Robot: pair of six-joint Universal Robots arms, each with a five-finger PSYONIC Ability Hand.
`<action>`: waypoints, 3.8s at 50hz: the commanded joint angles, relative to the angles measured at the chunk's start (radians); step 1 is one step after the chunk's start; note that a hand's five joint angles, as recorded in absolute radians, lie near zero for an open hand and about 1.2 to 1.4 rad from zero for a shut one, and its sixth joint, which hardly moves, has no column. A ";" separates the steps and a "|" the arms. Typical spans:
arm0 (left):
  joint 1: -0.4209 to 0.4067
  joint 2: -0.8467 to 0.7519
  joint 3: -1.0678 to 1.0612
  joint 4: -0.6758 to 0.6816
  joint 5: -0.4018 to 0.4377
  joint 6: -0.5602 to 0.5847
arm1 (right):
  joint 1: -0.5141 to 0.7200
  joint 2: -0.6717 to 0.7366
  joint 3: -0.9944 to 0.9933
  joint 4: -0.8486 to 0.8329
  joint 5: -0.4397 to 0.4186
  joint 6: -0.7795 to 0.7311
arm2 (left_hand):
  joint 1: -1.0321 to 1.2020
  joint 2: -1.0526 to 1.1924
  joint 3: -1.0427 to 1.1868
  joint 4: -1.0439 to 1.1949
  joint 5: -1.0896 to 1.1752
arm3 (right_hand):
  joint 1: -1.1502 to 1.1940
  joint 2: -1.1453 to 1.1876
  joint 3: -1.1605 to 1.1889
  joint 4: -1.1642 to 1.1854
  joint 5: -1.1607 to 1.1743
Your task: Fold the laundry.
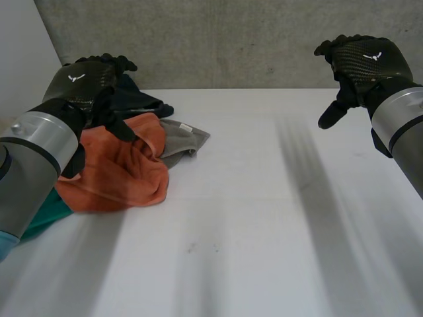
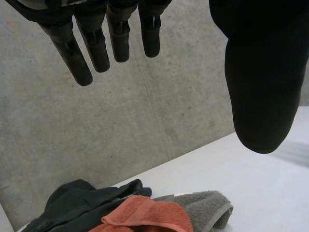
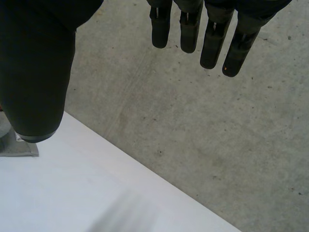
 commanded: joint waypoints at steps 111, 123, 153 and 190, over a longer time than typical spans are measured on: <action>-0.023 -0.548 0.263 0.125 0.089 0.527 | 0.286 0.456 0.003 -0.057 0.011 -0.242 | 1.124 1.118 1.121 1.119 1.123 | 1.191 1.123 1.121 1.123 1.136; -0.309 -0.327 0.184 0.135 0.081 0.297 | 0.085 0.203 0.087 -0.041 0.045 -0.281 | 1.124 1.118 1.121 1.119 1.123 | 1.191 1.123 1.121 1.123 1.136; -0.014 -0.464 0.269 0.172 0.155 0.209 | -0.058 0.243 0.093 -0.055 0.079 -0.431 | 0.065 0.059 0.062 0.059 0.063 | 1.191 1.123 1.121 1.123 1.136; 0.152 -0.848 0.823 0.289 -0.225 0.614 | -0.054 0.278 0.130 -0.077 0.069 -0.430 | 1.124 1.118 1.121 1.119 1.123 | 1.191 1.123 1.121 1.123 1.136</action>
